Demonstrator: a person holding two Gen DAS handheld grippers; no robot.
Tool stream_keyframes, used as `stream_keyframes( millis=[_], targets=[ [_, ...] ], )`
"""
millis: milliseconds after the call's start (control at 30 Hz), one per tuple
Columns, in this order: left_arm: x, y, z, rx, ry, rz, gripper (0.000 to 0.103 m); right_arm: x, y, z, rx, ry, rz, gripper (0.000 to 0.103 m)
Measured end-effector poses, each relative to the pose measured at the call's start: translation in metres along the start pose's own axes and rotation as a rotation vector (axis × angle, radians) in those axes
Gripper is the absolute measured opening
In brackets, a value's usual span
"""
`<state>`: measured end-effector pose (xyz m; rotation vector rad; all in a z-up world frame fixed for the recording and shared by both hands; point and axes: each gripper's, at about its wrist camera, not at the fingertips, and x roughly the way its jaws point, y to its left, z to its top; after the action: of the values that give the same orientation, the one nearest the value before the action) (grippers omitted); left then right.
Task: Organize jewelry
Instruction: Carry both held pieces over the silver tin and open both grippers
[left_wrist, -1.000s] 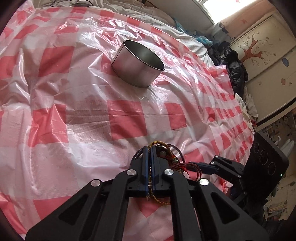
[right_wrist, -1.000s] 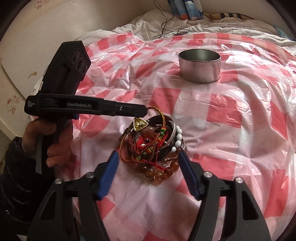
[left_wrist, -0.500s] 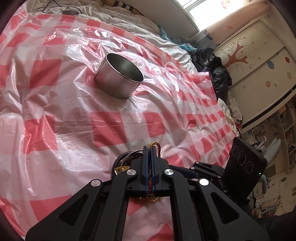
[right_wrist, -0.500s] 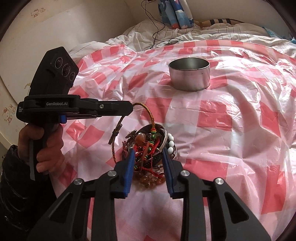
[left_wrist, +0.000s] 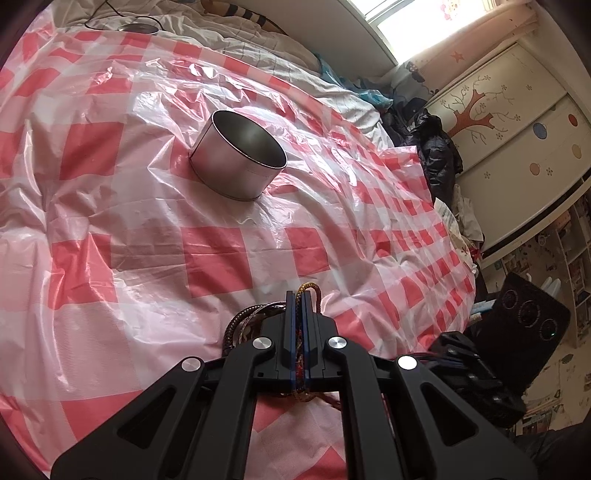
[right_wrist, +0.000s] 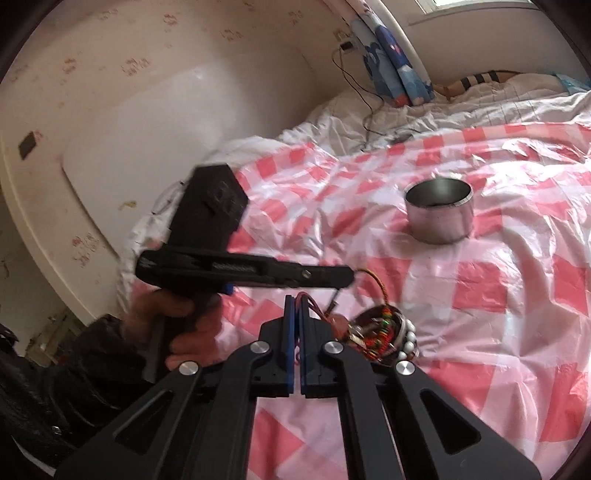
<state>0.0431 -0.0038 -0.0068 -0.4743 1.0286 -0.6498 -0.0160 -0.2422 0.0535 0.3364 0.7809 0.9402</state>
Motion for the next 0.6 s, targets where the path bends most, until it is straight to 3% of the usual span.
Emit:
stream_keyframes(
  millis=[100, 233, 433, 600],
  targets=[
    [-0.004, -0.002, 0.002, 0.005, -0.022, -0.001, 0.002, -0.010, 0.003, 0.013, 0.021, -0.057, 0.046, 0.002],
    [-0.026, -0.008, 0.016, -0.009, -0.092, -0.057, 0.002, -0.025, -0.007, 0.037, 0.081, -0.119, 0.051, 0.002],
    [-0.068, -0.037, 0.063, 0.037, -0.221, -0.076, 0.002, -0.037, -0.019, 0.086, 0.064, -0.168, -0.006, 0.002],
    [-0.069, -0.043, 0.101, 0.043, -0.293, -0.052, 0.002, -0.025, -0.033, 0.120, 0.047, -0.168, -0.040, 0.002]
  ],
)
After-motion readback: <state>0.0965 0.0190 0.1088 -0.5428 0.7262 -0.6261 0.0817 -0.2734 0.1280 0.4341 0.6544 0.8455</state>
